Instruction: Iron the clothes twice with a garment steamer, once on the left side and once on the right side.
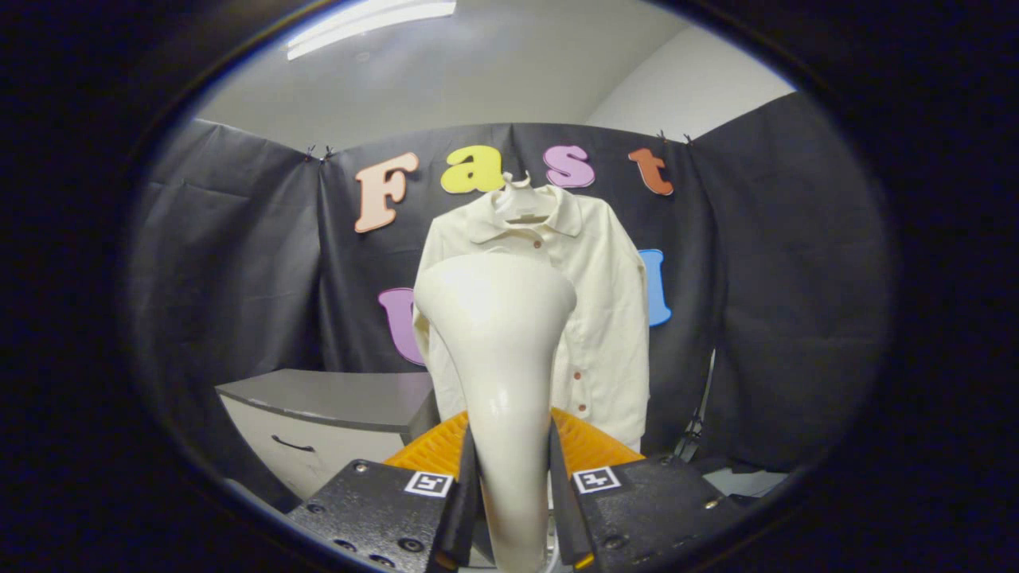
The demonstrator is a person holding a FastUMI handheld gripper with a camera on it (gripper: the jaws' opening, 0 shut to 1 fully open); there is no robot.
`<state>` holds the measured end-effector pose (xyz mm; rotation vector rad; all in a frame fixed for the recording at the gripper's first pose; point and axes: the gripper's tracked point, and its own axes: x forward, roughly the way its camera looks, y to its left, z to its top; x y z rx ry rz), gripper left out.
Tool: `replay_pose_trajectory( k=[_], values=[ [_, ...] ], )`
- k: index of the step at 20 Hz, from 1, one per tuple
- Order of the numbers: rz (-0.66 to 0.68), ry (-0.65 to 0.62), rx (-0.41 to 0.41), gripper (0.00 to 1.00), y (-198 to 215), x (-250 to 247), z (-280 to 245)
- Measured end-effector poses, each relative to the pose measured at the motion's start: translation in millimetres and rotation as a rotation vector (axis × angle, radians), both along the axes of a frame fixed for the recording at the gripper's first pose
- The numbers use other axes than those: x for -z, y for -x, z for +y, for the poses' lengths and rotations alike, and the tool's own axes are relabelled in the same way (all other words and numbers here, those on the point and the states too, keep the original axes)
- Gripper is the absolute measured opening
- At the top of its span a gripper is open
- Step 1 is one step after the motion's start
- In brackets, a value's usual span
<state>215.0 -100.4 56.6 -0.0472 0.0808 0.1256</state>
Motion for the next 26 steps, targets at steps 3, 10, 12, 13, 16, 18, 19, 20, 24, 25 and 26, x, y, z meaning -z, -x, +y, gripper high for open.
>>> replay_pose_trajectory(
  k=[3, 10, 12, 13, 16, 18, 19, 20, 24, 25, 26],
  values=[
    [-0.038, 0.012, -0.015, 0.41, 14, -10, 36],
    [-0.001, 0.073, -0.012, 0.41, 26, 24, 97],
    [-0.008, 0.048, -0.005, 0.41, 27, 31, 107],
    [-0.004, 0.016, -0.010, 0.41, 25, 35, 115],
    [0.012, -0.001, -0.044, 0.41, 23, 50, 138],
    [0.016, 0.012, -0.035, 0.41, 22, 57, 141],
    [0.012, 0.007, -0.039, 0.41, 24, 58, 146],
    [0.012, -0.003, -0.056, 0.41, 25, 58, 153],
    [-0.032, -0.012, -0.090, 0.41, 38, 43, 172],
    [-0.044, -0.002, -0.098, 0.41, 44, 41, 177],
    [-0.057, 0.007, -0.105, 0.41, 49, 38, 182]
  ],
)
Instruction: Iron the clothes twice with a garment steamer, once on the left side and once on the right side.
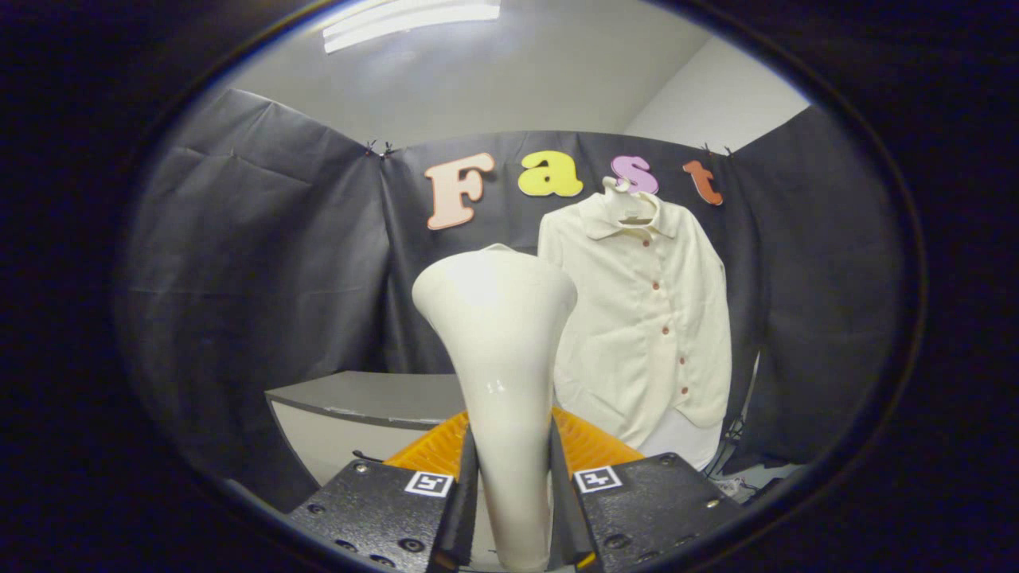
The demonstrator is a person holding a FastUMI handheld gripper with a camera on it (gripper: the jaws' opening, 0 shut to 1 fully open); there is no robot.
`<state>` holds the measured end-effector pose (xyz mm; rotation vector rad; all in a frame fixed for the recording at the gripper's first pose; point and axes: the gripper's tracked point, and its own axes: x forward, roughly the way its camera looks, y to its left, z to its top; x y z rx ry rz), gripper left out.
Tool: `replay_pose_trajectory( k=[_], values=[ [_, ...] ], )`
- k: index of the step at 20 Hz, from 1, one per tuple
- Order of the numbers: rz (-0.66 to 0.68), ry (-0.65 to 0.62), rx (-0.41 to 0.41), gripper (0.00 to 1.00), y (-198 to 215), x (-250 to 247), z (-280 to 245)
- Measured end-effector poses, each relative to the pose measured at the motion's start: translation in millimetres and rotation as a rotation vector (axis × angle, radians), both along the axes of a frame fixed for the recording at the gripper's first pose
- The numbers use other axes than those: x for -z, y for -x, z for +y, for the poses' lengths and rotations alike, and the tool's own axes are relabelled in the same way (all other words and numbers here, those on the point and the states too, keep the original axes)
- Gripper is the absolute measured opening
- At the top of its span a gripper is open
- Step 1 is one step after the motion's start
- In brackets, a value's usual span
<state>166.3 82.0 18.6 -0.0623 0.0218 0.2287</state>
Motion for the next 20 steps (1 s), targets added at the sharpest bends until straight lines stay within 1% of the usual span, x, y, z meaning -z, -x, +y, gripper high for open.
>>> replay_pose_trajectory(
  k=[5, 8, 12, 16, 18, 20],
  values=[
    [-0.065, 0.065, -0.015, 0.41, 25, -1, 19],
    [-0.085, 0.053, -0.029, 0.41, 39, -2, 25],
    [-0.106, 0.029, 0.022, 0.42, 51, -13, 6],
    [-0.097, -0.006, 0.091, 0.42, 54, -11, -19],
    [-0.086, -0.009, 0.105, 0.42, 58, -7, -23],
    [-0.093, -0.010, 0.101, 0.42, 63, -7, -23]
  ],
)
